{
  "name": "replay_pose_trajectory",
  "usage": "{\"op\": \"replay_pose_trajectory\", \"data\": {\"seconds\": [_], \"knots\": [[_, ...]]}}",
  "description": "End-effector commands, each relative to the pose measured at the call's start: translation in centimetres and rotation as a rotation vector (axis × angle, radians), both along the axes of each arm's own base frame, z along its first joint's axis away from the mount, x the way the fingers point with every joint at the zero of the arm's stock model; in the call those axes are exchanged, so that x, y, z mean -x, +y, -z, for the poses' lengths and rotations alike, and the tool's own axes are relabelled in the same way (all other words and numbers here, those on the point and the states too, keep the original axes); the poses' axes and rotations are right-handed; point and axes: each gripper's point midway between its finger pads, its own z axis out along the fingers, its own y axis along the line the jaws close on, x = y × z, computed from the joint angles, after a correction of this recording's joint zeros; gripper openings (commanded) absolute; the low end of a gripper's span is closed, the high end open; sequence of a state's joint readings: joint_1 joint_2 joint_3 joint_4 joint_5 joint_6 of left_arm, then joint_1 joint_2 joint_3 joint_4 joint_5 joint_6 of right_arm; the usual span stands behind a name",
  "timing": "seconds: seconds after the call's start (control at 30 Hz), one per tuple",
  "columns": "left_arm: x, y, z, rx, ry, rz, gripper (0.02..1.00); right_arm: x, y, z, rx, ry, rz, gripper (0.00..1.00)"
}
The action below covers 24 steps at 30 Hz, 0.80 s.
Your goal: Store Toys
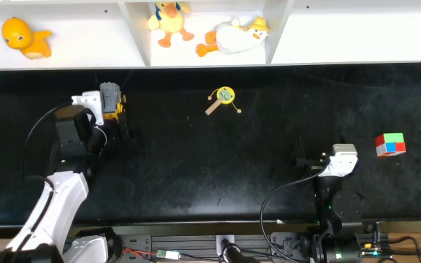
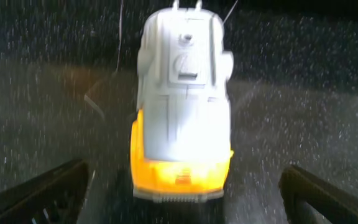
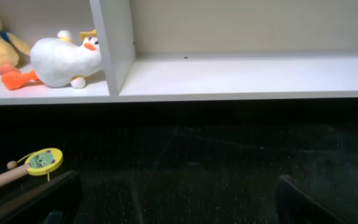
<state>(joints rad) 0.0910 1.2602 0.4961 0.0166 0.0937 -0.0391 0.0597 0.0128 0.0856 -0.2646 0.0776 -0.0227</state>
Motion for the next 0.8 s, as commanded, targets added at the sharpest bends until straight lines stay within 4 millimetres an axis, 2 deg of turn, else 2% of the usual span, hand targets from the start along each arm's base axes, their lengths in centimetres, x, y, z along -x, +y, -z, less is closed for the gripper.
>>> {"op": "replay_pose_trajectory", "data": {"seconds": [0.03, 0.27, 0.63, 0.8], "knots": [[-0.5, -0.5, -0.4, -0.05, -0.03, 0.074, 0.998, 0.0, 0.2, 0.0, -0.002, -0.008, -0.012, 0.996], [-1.5, -0.5, -1.0, -0.068, -0.079, 0.084, 0.998, 0.0, 0.2, 0.0, -0.002, -0.007, -0.012, 0.996], [-2.7, -0.4, 2.1, -0.061, -0.027, 0.085, 0.998, 0.0, 0.2, 0.0, -0.002, -0.007, -0.012, 0.993], [-3.4, -0.3, 2.6, -0.061, -0.037, 0.085, 0.978, 0.0, 0.2, 0.0, -0.002, -0.007, -0.012, 0.996]]}}
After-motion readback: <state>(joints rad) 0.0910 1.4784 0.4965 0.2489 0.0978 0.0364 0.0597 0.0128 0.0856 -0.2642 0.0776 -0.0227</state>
